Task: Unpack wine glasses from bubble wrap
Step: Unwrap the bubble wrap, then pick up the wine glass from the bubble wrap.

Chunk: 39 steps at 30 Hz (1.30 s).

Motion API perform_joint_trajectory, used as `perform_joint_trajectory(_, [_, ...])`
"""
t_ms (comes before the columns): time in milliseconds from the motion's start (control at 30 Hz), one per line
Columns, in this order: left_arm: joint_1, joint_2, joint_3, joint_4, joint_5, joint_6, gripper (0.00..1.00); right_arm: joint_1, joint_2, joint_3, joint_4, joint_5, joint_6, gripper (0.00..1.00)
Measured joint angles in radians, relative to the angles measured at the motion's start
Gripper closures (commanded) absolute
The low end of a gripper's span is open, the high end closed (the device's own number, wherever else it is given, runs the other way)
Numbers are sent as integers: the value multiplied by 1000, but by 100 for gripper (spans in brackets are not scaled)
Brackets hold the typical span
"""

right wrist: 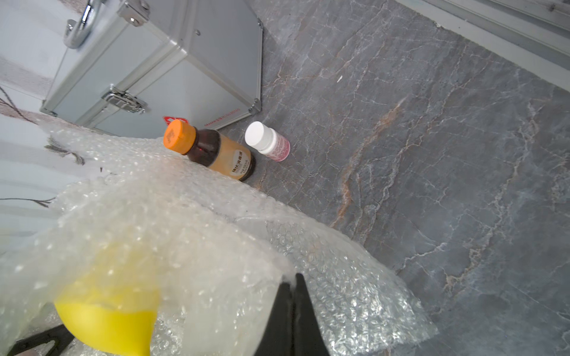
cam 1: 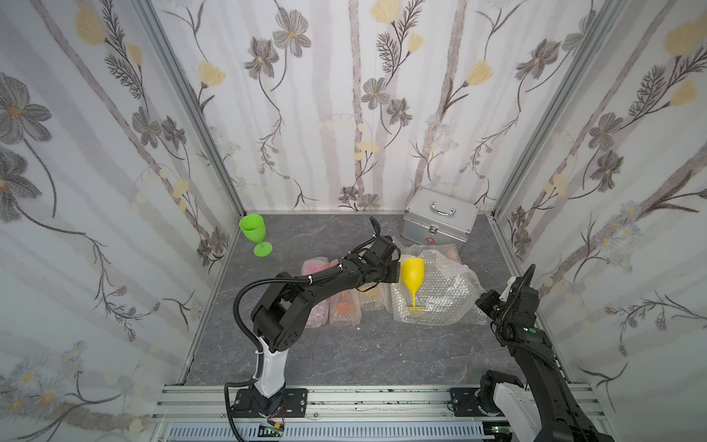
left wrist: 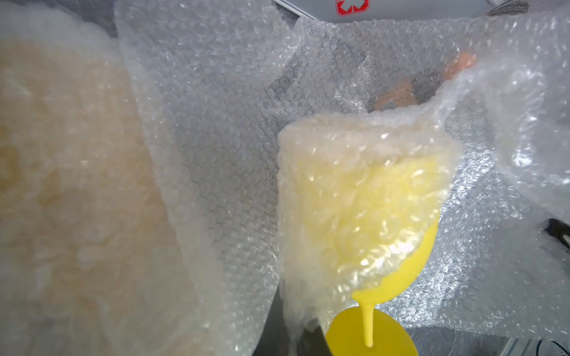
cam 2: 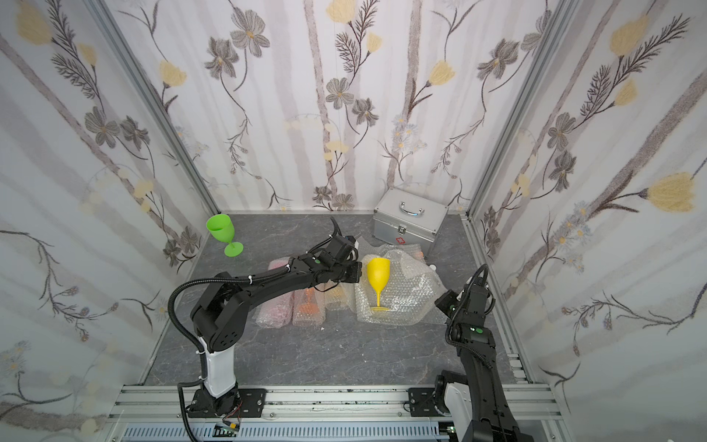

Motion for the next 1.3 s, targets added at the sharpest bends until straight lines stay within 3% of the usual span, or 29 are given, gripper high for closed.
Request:
perform_joint_trajectory(333, [63, 62, -8, 50, 91, -73, 92, -42, 135, -11, 35, 17, 0, 100])
perform_joint_trajectory(700, [70, 100, 52, 46, 158, -111, 82, -44, 74, 81, 10, 6, -51, 59])
perform_joint_trajectory(900, [70, 103, 77, 10, 165, -114, 81, -30, -12, 141, -41, 9, -77, 59])
perform_joint_trajectory(1067, [70, 103, 98, -18, 164, -113, 72, 85, 1, 185, -49, -18, -107, 58])
perform_joint_trajectory(1300, [70, 83, 101, -61, 159, -112, 69, 280, 187, 220, -15, -73, -126, 57])
